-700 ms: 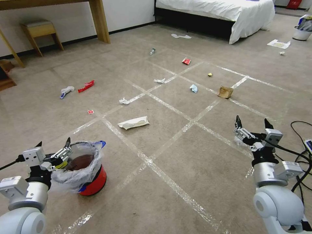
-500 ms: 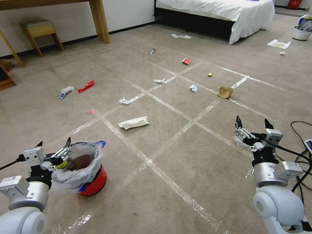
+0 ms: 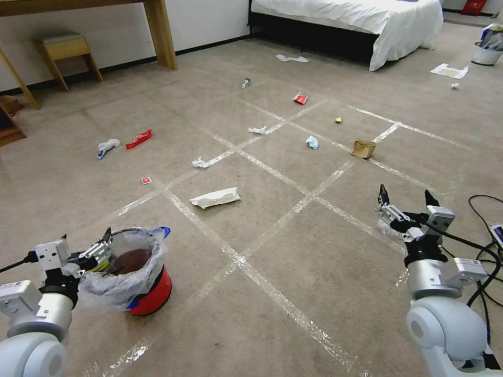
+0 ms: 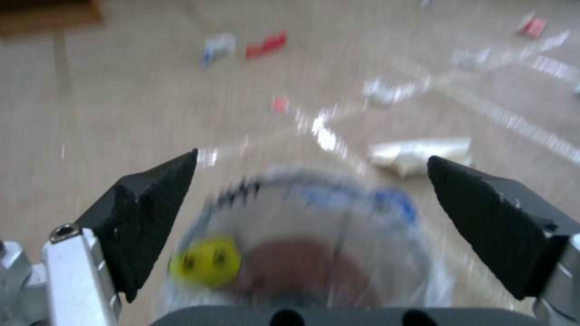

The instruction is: Pick up the trash bin and place the garbage on the floor into it.

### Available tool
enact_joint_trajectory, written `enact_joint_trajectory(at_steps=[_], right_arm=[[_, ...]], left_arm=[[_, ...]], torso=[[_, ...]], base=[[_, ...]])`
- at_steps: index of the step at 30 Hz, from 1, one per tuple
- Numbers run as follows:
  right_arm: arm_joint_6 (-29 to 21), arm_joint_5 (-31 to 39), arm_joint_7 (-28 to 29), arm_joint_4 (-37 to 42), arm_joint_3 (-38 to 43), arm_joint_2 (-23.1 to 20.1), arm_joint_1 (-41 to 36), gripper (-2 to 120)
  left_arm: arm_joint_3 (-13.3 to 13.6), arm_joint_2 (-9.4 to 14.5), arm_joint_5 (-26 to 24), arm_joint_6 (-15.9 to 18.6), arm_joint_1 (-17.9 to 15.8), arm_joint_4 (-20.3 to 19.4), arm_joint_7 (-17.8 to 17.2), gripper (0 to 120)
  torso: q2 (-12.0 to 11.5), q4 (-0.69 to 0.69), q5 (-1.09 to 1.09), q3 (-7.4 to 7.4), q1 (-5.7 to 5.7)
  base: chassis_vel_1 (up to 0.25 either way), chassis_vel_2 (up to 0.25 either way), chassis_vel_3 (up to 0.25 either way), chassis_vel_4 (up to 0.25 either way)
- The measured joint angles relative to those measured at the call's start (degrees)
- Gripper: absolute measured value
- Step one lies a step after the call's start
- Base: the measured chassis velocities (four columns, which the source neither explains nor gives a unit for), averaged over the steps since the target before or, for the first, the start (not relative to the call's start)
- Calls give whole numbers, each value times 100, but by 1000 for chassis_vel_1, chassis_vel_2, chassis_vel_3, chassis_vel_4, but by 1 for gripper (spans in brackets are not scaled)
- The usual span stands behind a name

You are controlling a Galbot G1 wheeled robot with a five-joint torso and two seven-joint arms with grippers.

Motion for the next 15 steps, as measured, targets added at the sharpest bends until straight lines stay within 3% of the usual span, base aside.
enact_joint_trajectory(at_steps=[3,4,6,7,8,9,10,12,15], right_arm=[[5,-4,2,-95,-21,11,8,100],[5,-4,2,-95,-21,11,8,100],[18,-23,5,-161,-23,35,18,100],[18,-23,5,-161,-23,35,18,100],[22,-33,6,-181,-22,45,22,100],[24,-47,12,-204,-10,59,21,100],[24,-47,12,-204,-10,59,21,100],[25,-57,27,-217,12,68,0,100],[25,-63,35,-219,23,72,-11,100]], left_arm=[[37,491,-876,572,-140,338,-364,100],[37,491,-876,572,-140,338,-364,100],[78,903,-1518,884,-311,765,-583,100],[78,903,-1518,884,-311,765,-583,100],[108,1050,-1703,944,-379,929,-624,100],[165,1362,-2050,1066,-522,1254,-660,100],[165,1362,-2050,1066,-522,1254,-660,100],[220,1703,-2301,1124,-640,1585,-672,100],[231,1895,-2364,1127,-705,1774,-672,100]], torso=[[0,0,-1,0,0],[0,0,-1,0,0],[0,-1,-2,0,0],[0,-1,-2,0,0],[0,0,-2,0,0],[0,-1,-2,0,0],[0,-1,-2,0,0],[0,-1,-2,1,0],[0,-1,-2,1,0]], base=[[0,0,0,0],[0,0,0,0],[0,0,0,0],[0,0,0,0],[0,0,0,0],[0,0,0,0],[0,0,0,0],[0,0,0,0],[0,0,0,0]])
